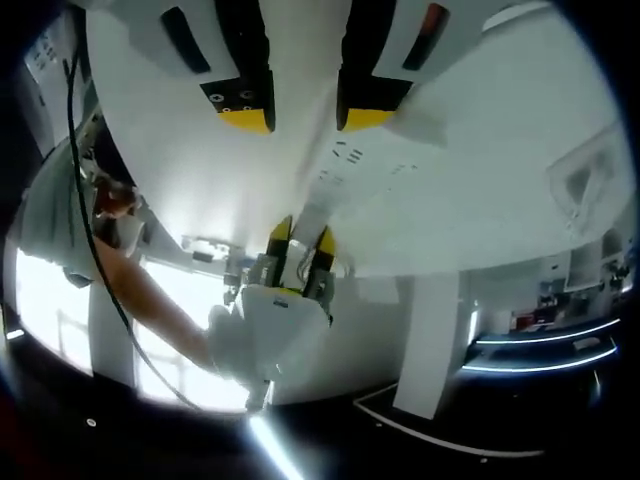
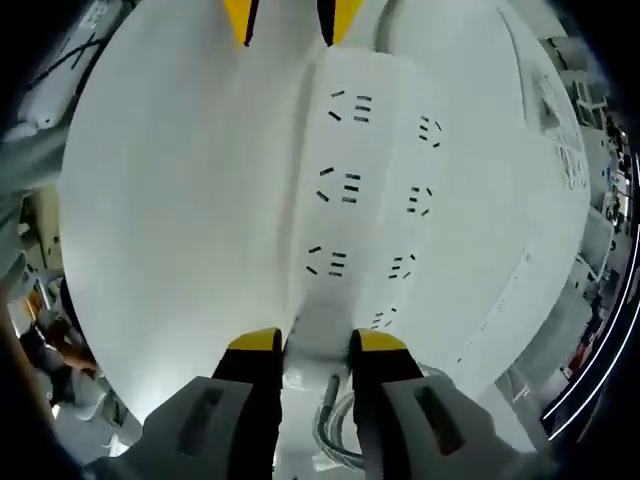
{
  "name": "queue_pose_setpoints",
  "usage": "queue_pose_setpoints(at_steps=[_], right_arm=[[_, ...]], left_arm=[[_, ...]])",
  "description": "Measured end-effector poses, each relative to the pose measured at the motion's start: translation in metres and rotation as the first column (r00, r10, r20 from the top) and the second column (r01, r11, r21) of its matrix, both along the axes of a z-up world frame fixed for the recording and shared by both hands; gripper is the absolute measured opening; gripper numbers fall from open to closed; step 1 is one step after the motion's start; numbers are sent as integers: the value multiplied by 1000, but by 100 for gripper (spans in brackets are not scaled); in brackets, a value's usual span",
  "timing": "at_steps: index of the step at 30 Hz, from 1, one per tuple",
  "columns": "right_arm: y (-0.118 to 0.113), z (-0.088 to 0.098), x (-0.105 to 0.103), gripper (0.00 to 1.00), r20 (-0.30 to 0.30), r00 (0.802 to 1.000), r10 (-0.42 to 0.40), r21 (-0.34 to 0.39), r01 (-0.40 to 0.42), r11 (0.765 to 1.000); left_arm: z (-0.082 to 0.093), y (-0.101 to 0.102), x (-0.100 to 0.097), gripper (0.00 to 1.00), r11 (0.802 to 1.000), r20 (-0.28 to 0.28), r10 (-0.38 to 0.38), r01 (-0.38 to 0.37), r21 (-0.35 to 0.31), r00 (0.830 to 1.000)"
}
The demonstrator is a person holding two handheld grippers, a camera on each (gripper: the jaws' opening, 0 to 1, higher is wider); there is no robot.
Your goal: Straighten the power strip on the desk, plug the charger into it
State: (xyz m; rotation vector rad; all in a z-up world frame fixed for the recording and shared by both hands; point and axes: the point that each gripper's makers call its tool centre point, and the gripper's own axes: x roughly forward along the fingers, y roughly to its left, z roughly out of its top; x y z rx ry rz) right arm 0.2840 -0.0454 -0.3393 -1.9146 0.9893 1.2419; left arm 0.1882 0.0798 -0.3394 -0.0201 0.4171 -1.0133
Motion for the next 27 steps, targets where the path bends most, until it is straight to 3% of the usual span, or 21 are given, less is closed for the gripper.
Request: queue_pose_setpoints(at_steps=[1,6,10,14,17,21,27], right_arm=[[-1,1,0,24,-10,1000,-2,5,2,1000],[0,0,-3,24,-41,999,-35,179,42,983],[0,-1,-3,24,-50,998,-27,177,35,983],[-1,-5,-3,24,-29,999,-15,67,17,998],[-3,-5,-3,24,-19,1000,6,80,-4,997],[0,-5,-2,25,-70,997,-32,194,45,980],[1,-7,-1,25,-53,998,-16,185,26,982]], left_arm=[[0,1,0,25,1000,0,2,-2,1,1000],[4,-2,-3,25,1000,7,-10,10,-8,1000],[1,-2,-2,25,1000,0,-6,6,-8,1000],[-1,-3,-2,25,1000,-6,-4,4,-7,1000],[-1,-4,-2,25,1000,-3,-7,7,-1,1000],[-1,-5,-4,25,1000,-1,-13,13,1,1000],[-1,-4,-3,25,1000,-1,-14,14,-1,1000]])
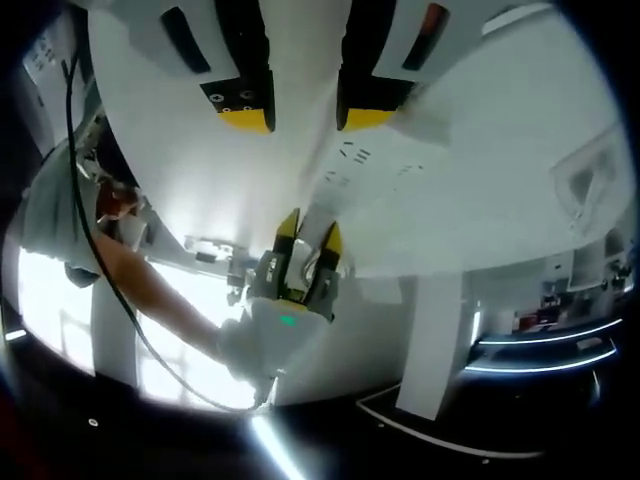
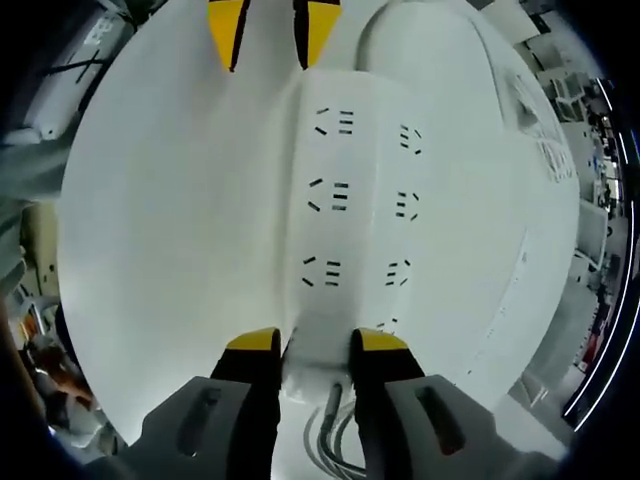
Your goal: Straighten the power strip on the desk, plug the charger into it
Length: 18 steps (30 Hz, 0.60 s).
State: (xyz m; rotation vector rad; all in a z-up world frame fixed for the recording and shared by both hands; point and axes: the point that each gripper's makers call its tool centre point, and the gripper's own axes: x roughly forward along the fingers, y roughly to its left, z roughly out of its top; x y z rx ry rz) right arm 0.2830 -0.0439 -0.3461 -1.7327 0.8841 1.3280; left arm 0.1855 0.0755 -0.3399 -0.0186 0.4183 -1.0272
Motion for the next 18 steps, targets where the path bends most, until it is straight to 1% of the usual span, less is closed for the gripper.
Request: queue_pose_setpoints(at_steps=[5,11,18], right_arm=[[0,-1,0,26,11,1000,5,2,-5,1000],[0,-1,1,26,26,1000,16,2,-16,1000],[-1,0,3,27,40,999,14,19,-15,1000]], left_arm=[[2,1,1,25,1000,3,4,-4,-4,1000],[-1,0,0,25,1000,-2,1,-1,1,1000],[0,2,1,25,1000,0,8,-8,-1,1000]])
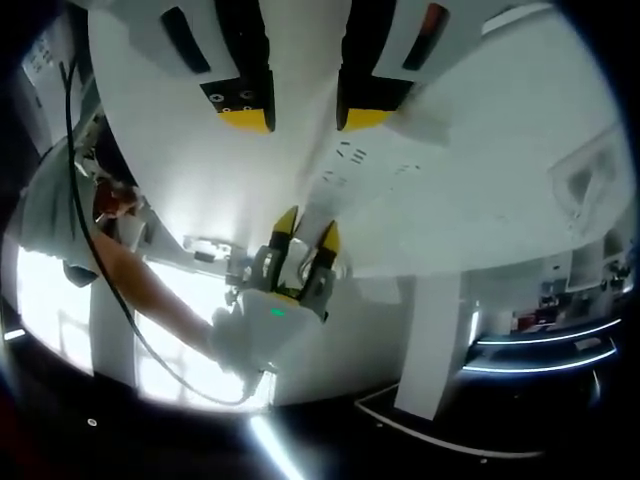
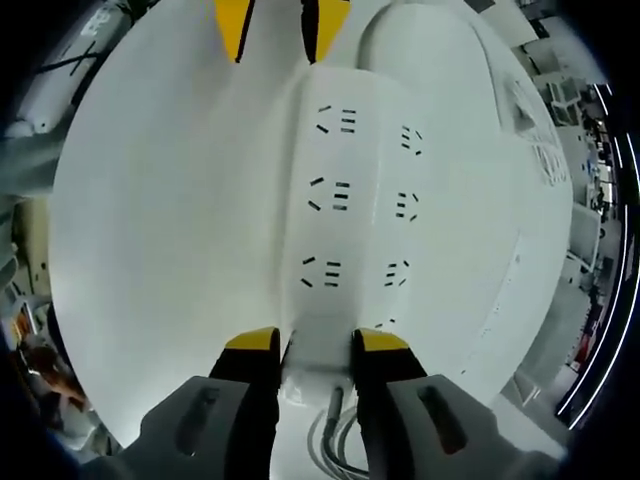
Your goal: Straighten the power strip on the desk, plug the charger into it
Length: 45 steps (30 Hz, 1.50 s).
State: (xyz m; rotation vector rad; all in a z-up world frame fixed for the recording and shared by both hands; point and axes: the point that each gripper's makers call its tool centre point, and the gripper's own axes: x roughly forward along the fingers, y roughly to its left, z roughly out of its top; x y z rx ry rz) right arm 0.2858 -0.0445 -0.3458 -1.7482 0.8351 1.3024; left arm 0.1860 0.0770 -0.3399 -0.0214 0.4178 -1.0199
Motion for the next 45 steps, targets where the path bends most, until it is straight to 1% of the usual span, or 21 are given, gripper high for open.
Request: queue_pose_setpoints(at_steps=[13,27,36,45], right_arm=[[1,2,2,28,22,1000,-4,53,3,999],[4,2,1,28,59,998,-2,106,-5,994],[5,4,2,28,76,997,0,148,-11,989],[9,5,0,28,80,997,1,190,-16,982]], left_arm=[[0,0,0,25,1000,-3,4,-4,1,1000],[1,-2,-3,25,1000,0,-6,6,-4,1000],[3,-2,-3,25,1000,0,-9,9,-13,1000],[2,1,0,25,1000,1,-1,1,-8,1000]])
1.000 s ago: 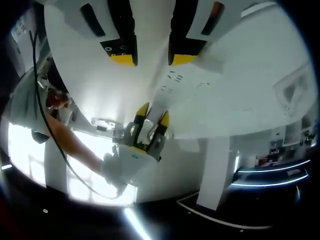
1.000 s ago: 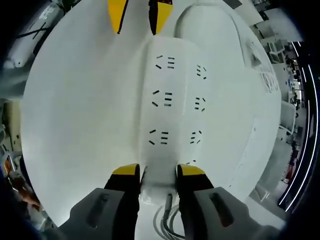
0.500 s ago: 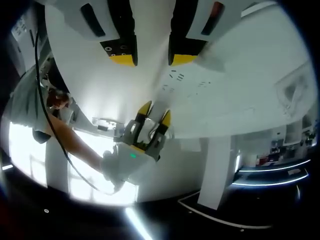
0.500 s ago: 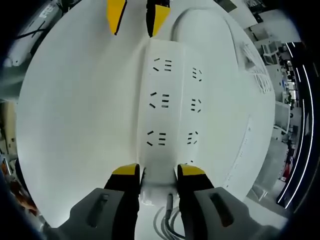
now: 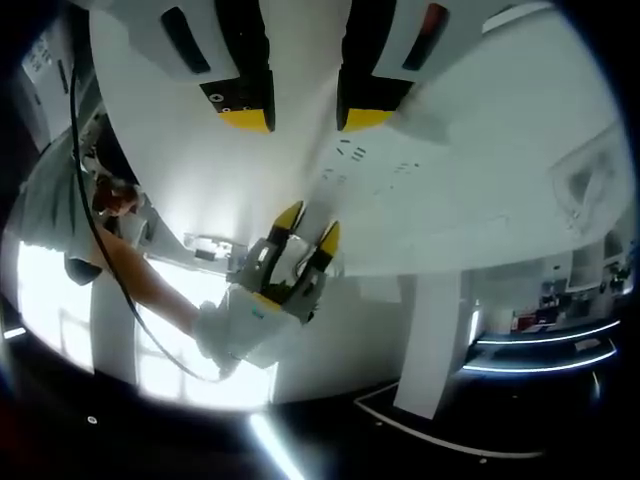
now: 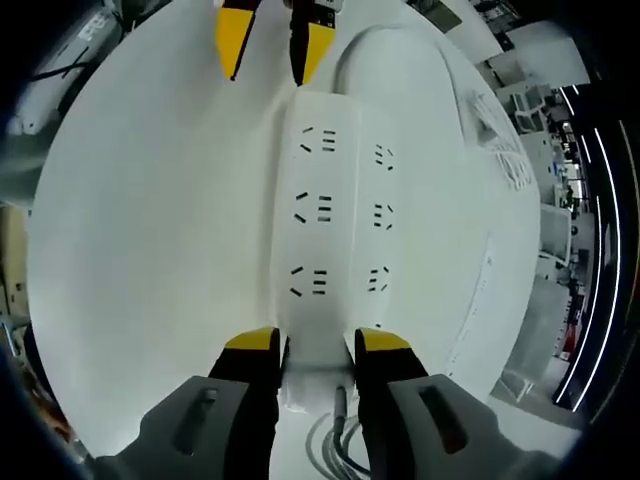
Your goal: Straighten the power strip on the desk, plug the charger into it
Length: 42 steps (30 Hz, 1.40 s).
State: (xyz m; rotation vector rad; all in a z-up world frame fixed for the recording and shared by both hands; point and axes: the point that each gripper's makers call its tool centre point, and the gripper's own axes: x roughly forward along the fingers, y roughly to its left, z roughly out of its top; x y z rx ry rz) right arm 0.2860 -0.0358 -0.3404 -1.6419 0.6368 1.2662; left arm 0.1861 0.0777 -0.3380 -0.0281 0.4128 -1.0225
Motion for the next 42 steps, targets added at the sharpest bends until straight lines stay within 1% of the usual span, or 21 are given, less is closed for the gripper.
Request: queue_pose_setpoints(at_steps=[10,15,20,23,27,29,30,32,33,36,37,38,39,40,42], right_arm=[[10,4,-3,30,1,1000,0,99,0,995],[17,7,-7,33,-11,1000,-1,172,3,985],[20,8,-11,35,-12,1000,-4,210,6,978],[23,10,-12,35,-10,1000,-8,243,10,970],[29,16,-14,35,-5,1000,-9,318,10,948],[32,19,-18,35,-13,1000,1,349,4,937],[35,21,-22,35,-27,1000,4,384,6,923],[39,25,-27,36,-36,999,13,422,4,907],[42,27,-29,36,-41,999,19,447,1,894],[45,31,-30,35,-35,999,19,485,1,875],[46,32,-31,36,-35,999,13,503,6,864],[45,33,-30,35,-30,1000,9,508,7,861],[46,34,-31,35,-30,999,10,532,8,847],[45,34,-31,36,-28,1000,8,534,9,846],[47,37,-32,36,-29,1000,2,572,15,820]], left_arm=[[0,0,1,25,1000,1,2,-2,0,1000],[1,0,1,25,1000,2,2,-2,-3,1000],[-1,0,1,25,1000,1,5,-5,3,1000],[-1,0,2,25,1000,2,8,-8,3,1000],[-1,2,3,25,1000,5,15,-15,8,1000],[-2,2,3,25,1000,3,17,-17,11,1000],[-3,2,4,25,1000,3,18,-18,13,1000],[-4,2,3,25,1000,1,18,-18,14,1000],[-4,2,4,25,1000,0,18,-18,13,1000],[-4,2,4,25,1000,0,21,-21,16,1000],[-5,3,5,25,1000,-1,22,-22,17,1000],[-5,3,5,25,1000,-3,23,-23,17,1000],[-5,3,5,25,1000,-3,24,-23,17,1000],[-5,3,5,25,1000,-3,24,-24,17,1000],[-4,3,5,25,1000,-3,24,-24,16,1000]])
